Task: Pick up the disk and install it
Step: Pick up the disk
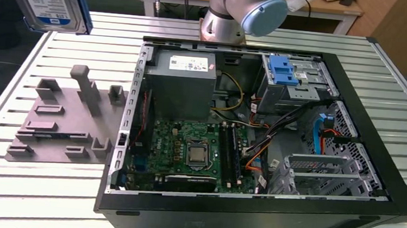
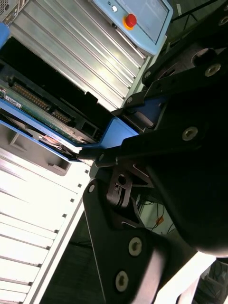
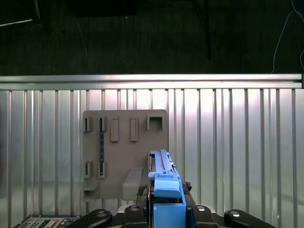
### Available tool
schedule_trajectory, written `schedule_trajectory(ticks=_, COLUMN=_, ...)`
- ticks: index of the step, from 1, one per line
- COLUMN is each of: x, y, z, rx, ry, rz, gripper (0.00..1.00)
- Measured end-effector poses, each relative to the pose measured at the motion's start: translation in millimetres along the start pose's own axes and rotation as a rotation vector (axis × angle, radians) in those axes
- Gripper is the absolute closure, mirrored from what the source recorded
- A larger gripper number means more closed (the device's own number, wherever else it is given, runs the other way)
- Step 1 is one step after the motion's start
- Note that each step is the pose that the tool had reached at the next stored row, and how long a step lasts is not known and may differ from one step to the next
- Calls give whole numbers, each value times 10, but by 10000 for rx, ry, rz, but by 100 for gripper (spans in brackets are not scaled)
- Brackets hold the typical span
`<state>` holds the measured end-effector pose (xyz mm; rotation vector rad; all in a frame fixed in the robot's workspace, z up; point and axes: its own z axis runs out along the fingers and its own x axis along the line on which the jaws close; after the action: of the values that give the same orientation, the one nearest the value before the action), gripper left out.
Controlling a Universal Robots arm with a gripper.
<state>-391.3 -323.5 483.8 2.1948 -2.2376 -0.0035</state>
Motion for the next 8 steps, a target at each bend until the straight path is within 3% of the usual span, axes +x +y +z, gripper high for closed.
schedule_trajectory(ticks=8, x=0, y=-16, z=0, rx=1, ry=0, rz=0, gripper=64)
